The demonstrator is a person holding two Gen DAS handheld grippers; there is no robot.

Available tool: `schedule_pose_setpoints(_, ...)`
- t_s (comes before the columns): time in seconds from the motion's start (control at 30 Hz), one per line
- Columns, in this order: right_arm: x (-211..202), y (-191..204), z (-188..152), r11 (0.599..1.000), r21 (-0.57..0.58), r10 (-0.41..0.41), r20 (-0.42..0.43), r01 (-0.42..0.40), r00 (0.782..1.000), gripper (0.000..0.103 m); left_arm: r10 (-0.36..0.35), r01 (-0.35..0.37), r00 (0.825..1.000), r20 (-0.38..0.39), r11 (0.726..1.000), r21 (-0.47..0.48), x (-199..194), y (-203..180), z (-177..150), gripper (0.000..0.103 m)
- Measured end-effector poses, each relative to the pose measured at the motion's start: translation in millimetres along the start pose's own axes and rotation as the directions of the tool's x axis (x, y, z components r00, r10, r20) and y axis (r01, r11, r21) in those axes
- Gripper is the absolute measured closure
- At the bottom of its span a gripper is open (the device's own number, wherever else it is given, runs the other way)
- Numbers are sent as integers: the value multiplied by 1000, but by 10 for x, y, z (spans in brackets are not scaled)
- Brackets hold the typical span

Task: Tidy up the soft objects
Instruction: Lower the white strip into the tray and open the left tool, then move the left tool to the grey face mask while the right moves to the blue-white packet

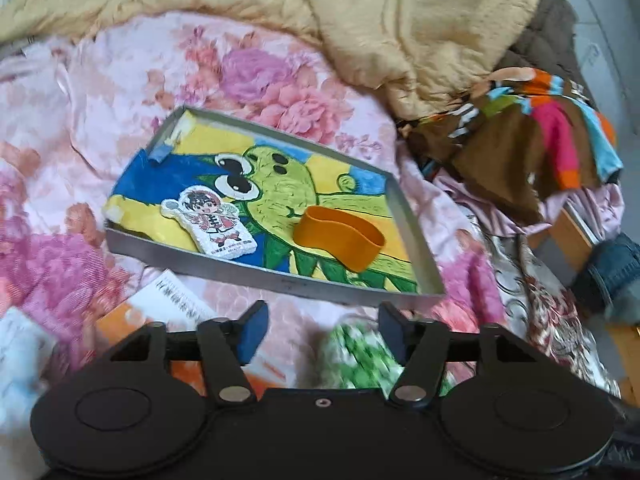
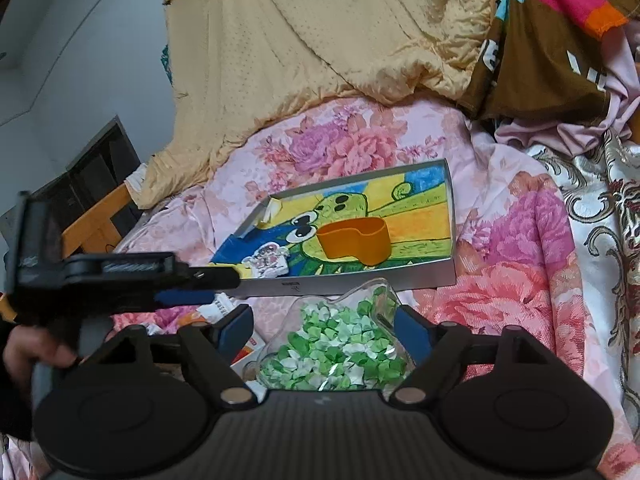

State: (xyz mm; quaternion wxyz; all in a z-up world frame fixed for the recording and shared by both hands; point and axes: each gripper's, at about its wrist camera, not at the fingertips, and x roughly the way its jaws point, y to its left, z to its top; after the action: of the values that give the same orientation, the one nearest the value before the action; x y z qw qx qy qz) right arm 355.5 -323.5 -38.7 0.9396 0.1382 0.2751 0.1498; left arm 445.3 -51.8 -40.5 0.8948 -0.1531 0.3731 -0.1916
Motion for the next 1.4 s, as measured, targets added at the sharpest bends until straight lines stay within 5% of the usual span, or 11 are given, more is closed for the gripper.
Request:
schedule_pose_setpoints(0.43,-725,238,-276,991,-123,48,18,-46,999,9,138,-142,982,129,990,24,-1182,-348,-755,21)
schedule_pose_setpoints(0.6,-970,246,-329,991,-134,19,22,-16,1000,6,128,-139,978,163,989,54,-1436,-508,-951,12)
schedule_pose_setpoints(0.97,-1133,154,-684,985,-129,-126,-55,118,991,4,10,-28,997,81,976,214,-1390,-649,-1307,6)
schedule_pose_setpoints(1.4,-904,192,-993,945,-248,-261,-187,211,947,3,40,-15,997,-69,944,330,-1259,-616,-1637,5)
